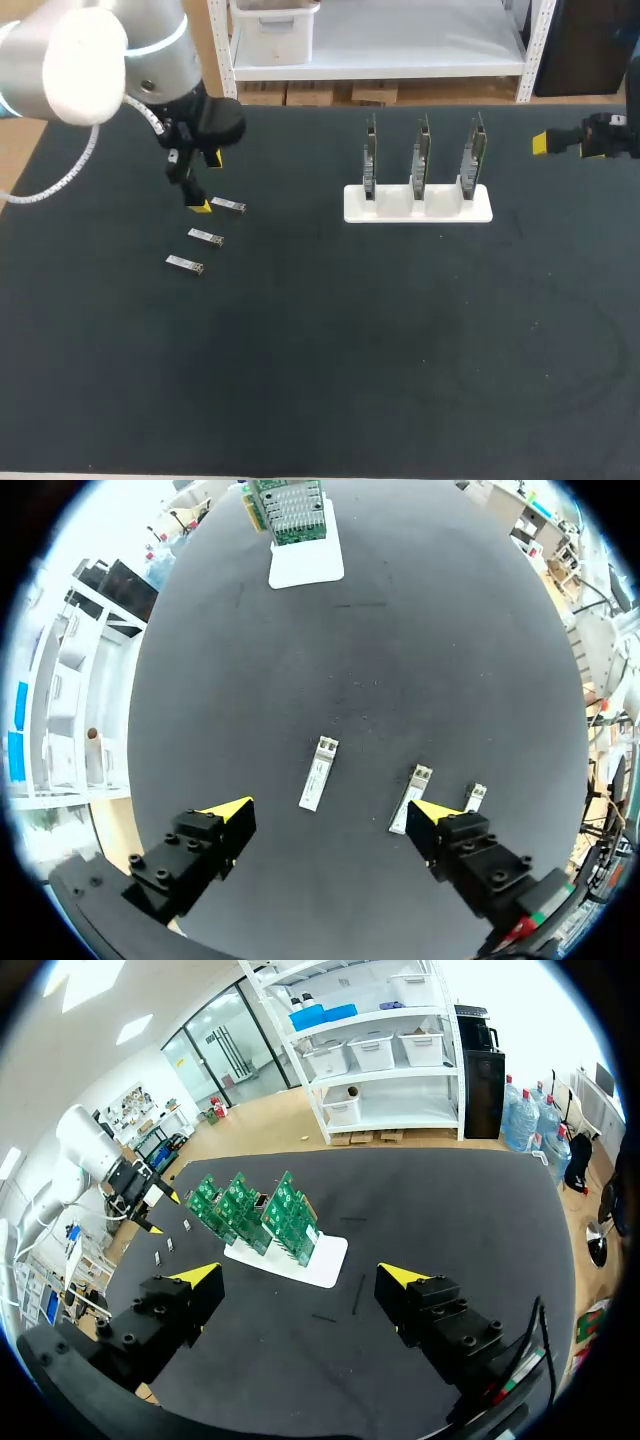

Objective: Pick up the optical module with the left hand, and insert it into the network port with the right hand.

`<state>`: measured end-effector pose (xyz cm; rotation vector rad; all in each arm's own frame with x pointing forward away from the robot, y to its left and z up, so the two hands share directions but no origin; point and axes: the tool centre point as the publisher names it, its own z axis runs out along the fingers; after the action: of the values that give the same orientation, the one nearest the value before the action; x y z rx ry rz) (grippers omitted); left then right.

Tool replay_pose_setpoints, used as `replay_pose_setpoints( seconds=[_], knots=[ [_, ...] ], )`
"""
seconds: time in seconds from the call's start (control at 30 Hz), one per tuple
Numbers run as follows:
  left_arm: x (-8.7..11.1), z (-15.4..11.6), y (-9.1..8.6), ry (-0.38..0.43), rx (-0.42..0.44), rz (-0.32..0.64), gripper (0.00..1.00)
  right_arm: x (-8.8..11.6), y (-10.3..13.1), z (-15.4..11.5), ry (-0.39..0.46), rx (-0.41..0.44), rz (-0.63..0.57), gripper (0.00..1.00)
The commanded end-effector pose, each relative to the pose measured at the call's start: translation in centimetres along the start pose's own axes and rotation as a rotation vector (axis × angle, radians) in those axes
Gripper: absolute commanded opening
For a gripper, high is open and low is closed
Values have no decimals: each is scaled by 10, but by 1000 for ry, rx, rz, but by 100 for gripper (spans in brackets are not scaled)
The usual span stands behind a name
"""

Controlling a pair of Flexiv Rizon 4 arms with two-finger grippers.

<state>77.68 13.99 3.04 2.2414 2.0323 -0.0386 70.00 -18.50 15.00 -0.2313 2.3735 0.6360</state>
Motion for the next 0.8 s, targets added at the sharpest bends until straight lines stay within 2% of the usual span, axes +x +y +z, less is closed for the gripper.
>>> replay_pose_setpoints(
  seconds=[0.03,0.5,0.8],
  knots=[
    [0,4,-4,15,-10,24,100,0,0,0,0,0,0,100],
    [-1,14,0,-18,20,72,100,0,0,0,0,0,0,100],
    [0,22,8,16,12,112,100,0,0,0,0,0,0,100]
  ],
)
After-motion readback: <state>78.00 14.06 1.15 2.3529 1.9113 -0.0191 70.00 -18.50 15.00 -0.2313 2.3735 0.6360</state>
